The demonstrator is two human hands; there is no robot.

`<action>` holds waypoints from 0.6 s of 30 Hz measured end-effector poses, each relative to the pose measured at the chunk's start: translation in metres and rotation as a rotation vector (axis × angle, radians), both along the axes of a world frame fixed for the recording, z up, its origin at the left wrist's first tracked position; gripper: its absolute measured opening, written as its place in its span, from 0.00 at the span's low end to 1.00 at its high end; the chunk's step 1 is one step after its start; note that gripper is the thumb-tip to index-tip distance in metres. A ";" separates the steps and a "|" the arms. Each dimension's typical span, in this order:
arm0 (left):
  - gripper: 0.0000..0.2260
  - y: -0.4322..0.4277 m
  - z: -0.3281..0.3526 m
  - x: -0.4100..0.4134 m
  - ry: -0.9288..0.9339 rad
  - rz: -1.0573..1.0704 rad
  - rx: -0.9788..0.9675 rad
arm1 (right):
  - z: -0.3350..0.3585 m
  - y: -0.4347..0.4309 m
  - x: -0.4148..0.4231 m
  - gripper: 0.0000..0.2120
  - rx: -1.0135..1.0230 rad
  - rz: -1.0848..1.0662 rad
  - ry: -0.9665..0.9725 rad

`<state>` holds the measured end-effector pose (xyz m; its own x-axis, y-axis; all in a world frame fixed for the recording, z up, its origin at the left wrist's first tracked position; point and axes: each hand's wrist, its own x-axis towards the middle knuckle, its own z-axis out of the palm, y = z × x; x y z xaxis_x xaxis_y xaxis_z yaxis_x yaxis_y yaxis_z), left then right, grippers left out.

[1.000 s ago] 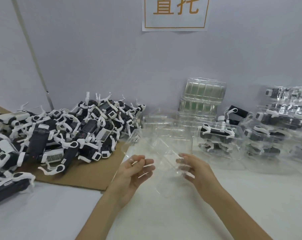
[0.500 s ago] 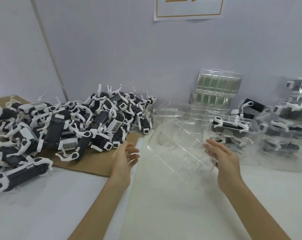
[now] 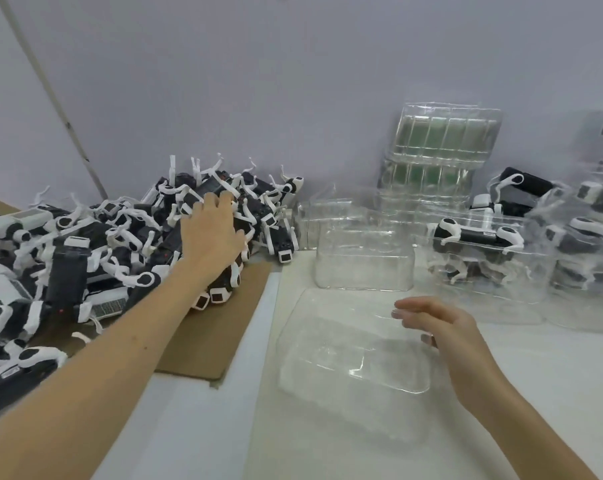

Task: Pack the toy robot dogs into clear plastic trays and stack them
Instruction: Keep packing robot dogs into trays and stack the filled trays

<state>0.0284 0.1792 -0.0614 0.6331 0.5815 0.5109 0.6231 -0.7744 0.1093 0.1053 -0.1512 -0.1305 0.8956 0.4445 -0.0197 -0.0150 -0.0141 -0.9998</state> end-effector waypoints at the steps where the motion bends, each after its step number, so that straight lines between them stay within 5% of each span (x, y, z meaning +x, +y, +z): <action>1: 0.27 0.008 0.002 0.006 0.048 -0.007 0.022 | 0.001 0.000 0.001 0.09 -0.006 0.024 -0.009; 7: 0.27 0.046 0.002 0.028 0.233 0.007 0.102 | 0.002 0.004 0.002 0.11 -0.047 0.123 -0.058; 18: 0.24 0.038 0.003 0.030 0.031 -0.036 0.288 | 0.008 -0.001 -0.002 0.08 -0.057 0.163 -0.077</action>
